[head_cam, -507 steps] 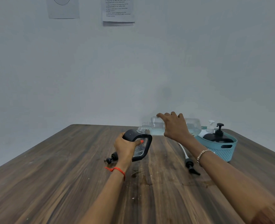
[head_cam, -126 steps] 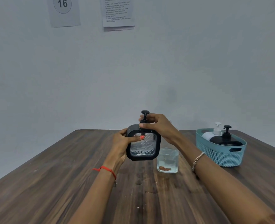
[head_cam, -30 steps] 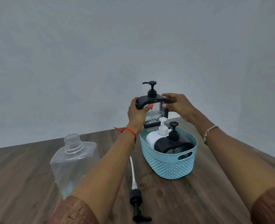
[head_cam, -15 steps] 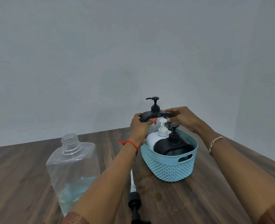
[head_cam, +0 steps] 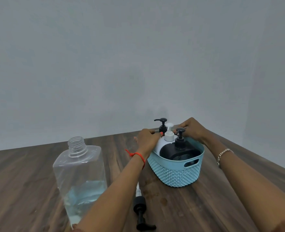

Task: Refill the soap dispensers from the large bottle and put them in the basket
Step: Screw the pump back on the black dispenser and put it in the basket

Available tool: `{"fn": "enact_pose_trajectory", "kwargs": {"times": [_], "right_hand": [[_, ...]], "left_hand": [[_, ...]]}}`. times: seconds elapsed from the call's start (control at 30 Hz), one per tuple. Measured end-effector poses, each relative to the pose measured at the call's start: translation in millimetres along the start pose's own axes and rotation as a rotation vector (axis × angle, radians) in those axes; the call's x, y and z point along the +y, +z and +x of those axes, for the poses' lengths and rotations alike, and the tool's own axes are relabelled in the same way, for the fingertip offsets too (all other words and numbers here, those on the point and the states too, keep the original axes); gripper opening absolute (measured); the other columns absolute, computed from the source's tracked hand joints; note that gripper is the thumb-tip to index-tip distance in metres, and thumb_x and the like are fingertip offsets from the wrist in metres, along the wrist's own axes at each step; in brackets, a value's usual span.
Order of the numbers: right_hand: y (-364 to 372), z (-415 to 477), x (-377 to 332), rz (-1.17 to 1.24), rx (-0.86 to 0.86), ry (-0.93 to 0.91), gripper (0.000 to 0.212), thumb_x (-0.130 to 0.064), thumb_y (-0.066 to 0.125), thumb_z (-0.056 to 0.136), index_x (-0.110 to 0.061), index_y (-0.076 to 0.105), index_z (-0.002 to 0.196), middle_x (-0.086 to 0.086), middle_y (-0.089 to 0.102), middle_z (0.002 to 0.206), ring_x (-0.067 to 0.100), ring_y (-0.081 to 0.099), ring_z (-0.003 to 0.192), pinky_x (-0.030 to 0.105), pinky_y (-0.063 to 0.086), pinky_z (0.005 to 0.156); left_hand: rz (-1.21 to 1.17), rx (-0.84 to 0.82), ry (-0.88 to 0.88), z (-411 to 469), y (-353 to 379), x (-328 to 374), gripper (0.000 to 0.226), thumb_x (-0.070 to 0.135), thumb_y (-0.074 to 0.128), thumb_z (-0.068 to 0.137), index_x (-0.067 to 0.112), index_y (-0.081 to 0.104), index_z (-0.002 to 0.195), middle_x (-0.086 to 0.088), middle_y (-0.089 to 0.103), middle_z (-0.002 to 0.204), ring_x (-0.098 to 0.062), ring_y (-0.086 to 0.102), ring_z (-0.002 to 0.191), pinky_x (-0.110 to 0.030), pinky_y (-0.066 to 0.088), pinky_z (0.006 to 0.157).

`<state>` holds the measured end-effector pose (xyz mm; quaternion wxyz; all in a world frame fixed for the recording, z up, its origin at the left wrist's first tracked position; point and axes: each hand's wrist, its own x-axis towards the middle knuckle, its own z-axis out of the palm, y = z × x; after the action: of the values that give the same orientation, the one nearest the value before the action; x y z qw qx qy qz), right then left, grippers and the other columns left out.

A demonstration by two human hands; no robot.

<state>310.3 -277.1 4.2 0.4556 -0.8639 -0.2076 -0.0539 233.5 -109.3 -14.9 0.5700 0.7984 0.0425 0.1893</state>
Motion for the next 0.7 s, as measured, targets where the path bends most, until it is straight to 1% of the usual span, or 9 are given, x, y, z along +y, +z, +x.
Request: {"fn": "enact_pose_trajectory", "kwargs": {"times": [0.1, 0.2, 0.3, 0.37, 0.43, 0.47, 0.53, 0.63, 0.7], "right_hand": [[-2.3, -1.9, -2.7, -0.032, -0.038, 0.005, 0.042, 0.012, 0.056, 0.069, -0.026, 0.074, 0.065, 0.031, 0.066, 0.101, 0.021, 0.05, 0.077, 0.032, 0.043, 0.072], [-5.2, -5.5, -3.6, -0.05, -0.051, 0.011, 0.05, 0.009, 0.053, 0.069, -0.035, 0.072, 0.057, 0.034, 0.062, 0.103, 0.02, 0.044, 0.077, 0.03, 0.036, 0.07], [-4.7, -11.3, -7.4, -0.059, -0.071, 0.017, 0.053, 0.01, 0.05, 0.07, -0.037, 0.071, 0.056, 0.034, 0.063, 0.101, 0.02, 0.043, 0.075, 0.028, 0.035, 0.067], [-5.9, -14.7, -10.5, -0.063, -0.096, 0.027, 0.051, 0.011, 0.049, 0.072, -0.034, 0.072, 0.065, 0.034, 0.063, 0.102, 0.022, 0.043, 0.076, 0.029, 0.036, 0.067], [-7.5, -17.3, -13.2, -0.041, -0.119, 0.061, 0.043, 0.013, 0.048, 0.076, -0.019, 0.075, 0.085, 0.035, 0.063, 0.102, 0.022, 0.047, 0.075, 0.027, 0.041, 0.065], [-8.2, -18.4, -14.8, -0.016, -0.116, 0.086, 0.038, 0.013, 0.048, 0.078, -0.009, 0.074, 0.096, 0.034, 0.064, 0.101, 0.021, 0.051, 0.075, 0.025, 0.044, 0.065], [-8.8, -20.2, -19.8, 0.06, -0.059, 0.12, 0.031, 0.012, 0.049, 0.082, 0.002, 0.068, 0.105, 0.029, 0.065, 0.102, 0.021, 0.058, 0.082, 0.023, 0.049, 0.068], [-11.8, -24.8, -33.9, 0.241, 0.132, 0.094, 0.023, 0.002, 0.05, 0.09, 0.0, 0.064, 0.108, 0.022, 0.066, 0.106, 0.027, 0.064, 0.101, 0.032, 0.052, 0.081], [-15.4, -30.2, -48.9, 0.341, 0.243, 0.025, 0.023, -0.003, 0.051, 0.092, 0.0, 0.063, 0.111, 0.02, 0.066, 0.106, 0.024, 0.064, 0.099, 0.034, 0.052, 0.086]], "left_hand": [[0.057, 0.008, -0.004, -1.7, 1.8, 0.0, 0.014, 0.014, 0.057, 0.087, 0.013, 0.053, 0.074, -0.008, 0.051, 0.078, -0.017, 0.045, 0.079, -0.04, 0.045, 0.09], [0.163, 0.033, 0.019, -4.0, 3.2, -1.9, 0.036, 0.013, 0.051, 0.09, 0.012, 0.037, 0.057, -0.003, 0.041, 0.061, -0.025, 0.042, 0.073, -0.051, 0.031, 0.108], [0.226, 0.001, 0.06, -8.1, 2.9, -3.7, 0.039, 0.014, 0.045, 0.094, 0.011, 0.033, 0.057, -0.004, 0.046, 0.065, -0.041, 0.052, 0.104, -0.049, 0.012, 0.117], [0.248, -0.034, 0.065, -10.3, 2.6, -4.6, 0.033, 0.017, 0.043, 0.096, 0.011, 0.043, 0.064, -0.016, 0.061, 0.097, -0.039, 0.043, 0.125, -0.049, 0.009, 0.118], [0.261, -0.05, 0.063, -13.1, 1.1, -5.0, 0.022, 0.022, 0.043, 0.098, 0.018, 0.059, 0.084, -0.018, 0.045, 0.143, -0.032, 0.023, 0.142, -0.048, 0.009, 0.118], [0.26, -0.055, 0.071, -15.8, -0.9, -5.2, 0.024, 0.024, 0.042, 0.098, 0.013, 0.062, 0.107, -0.014, 0.033, 0.151, -0.027, 0.015, 0.146, -0.048, 0.009, 0.118], [0.241, -0.043, 0.08, -21.2, -6.5, -4.6, 0.043, 0.027, 0.042, 0.099, 0.005, 0.046, 0.135, -0.01, 0.026, 0.155, -0.023, 0.013, 0.146, -0.044, 0.009, 0.119], [0.246, -0.021, 0.082, -31.6, -16.9, 2.8, 0.05, 0.029, 0.043, 0.098, 0.005, 0.038, 0.142, -0.009, 0.026, 0.155, -0.022, 0.019, 0.145, -0.034, 0.014, 0.117], [0.255, -0.012, 0.082, -38.6, -24.5, 13.6, 0.052, 0.03, 0.043, 0.098, 0.006, 0.035, 0.143, -0.01, 0.027, 0.155, -0.023, 0.02, 0.144, -0.034, 0.016, 0.117]]}}
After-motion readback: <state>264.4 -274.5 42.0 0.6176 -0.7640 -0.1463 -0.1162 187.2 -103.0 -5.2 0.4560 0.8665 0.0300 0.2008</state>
